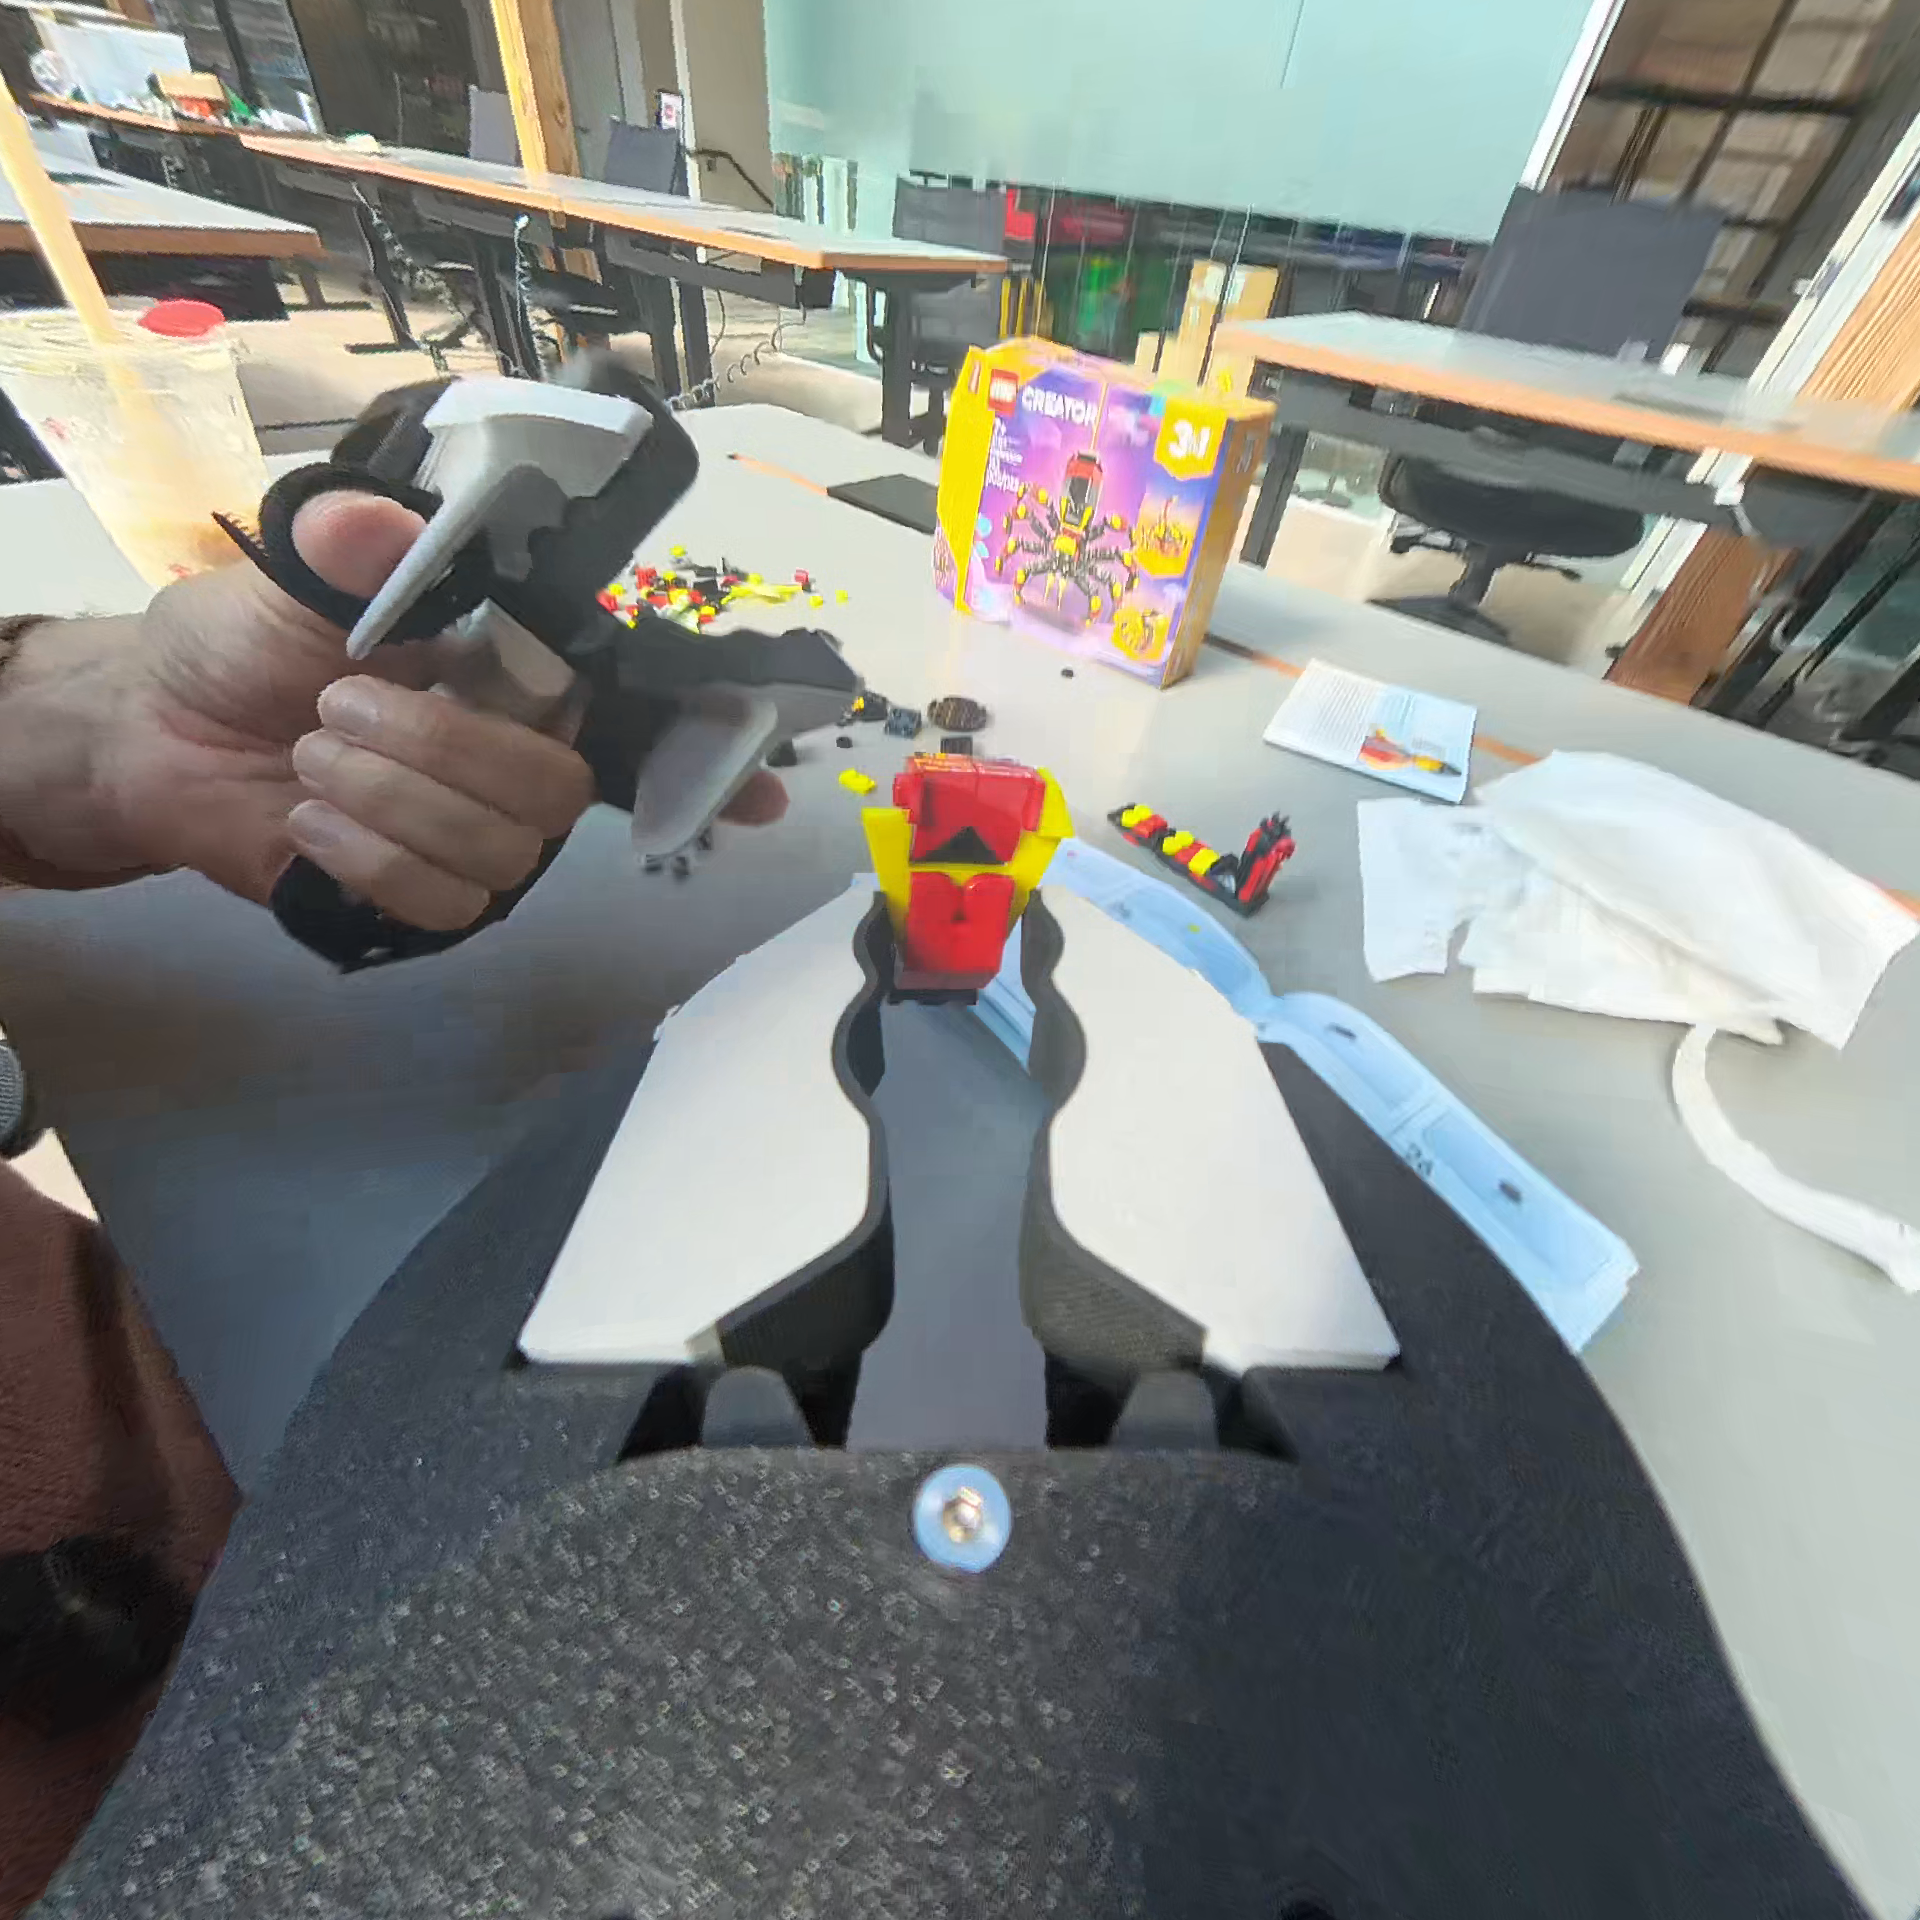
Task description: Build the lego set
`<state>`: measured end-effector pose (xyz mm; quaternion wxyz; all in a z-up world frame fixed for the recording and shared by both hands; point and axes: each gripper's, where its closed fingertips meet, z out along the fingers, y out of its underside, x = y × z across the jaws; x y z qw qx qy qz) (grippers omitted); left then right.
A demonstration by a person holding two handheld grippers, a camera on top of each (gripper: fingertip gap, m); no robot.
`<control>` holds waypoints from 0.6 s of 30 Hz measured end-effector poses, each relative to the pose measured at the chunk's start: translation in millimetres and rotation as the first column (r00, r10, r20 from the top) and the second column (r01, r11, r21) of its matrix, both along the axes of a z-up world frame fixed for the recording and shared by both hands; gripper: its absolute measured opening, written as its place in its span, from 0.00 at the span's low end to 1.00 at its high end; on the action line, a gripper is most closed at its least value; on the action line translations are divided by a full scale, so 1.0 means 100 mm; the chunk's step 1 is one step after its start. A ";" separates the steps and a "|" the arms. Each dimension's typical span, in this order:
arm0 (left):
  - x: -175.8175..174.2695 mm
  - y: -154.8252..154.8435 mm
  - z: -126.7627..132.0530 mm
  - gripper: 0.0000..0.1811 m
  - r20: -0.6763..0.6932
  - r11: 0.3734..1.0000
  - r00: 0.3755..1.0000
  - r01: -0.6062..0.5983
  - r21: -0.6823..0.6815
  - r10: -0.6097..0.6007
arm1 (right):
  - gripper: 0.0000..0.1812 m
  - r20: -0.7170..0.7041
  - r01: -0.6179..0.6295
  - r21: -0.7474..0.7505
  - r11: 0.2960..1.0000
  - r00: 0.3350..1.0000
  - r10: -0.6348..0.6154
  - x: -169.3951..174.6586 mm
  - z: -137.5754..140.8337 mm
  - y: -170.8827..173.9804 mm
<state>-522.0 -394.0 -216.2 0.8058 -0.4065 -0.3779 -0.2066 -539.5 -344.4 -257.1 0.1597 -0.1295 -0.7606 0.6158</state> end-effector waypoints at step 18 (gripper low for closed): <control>0.20 0.97 -0.64 0.37 -0.743 0.463 0.481 -0.583 -0.667 -0.465 | 0.13 0.820 0.014 -0.430 0.903 0.424 0.385 0.47 -0.28 0.26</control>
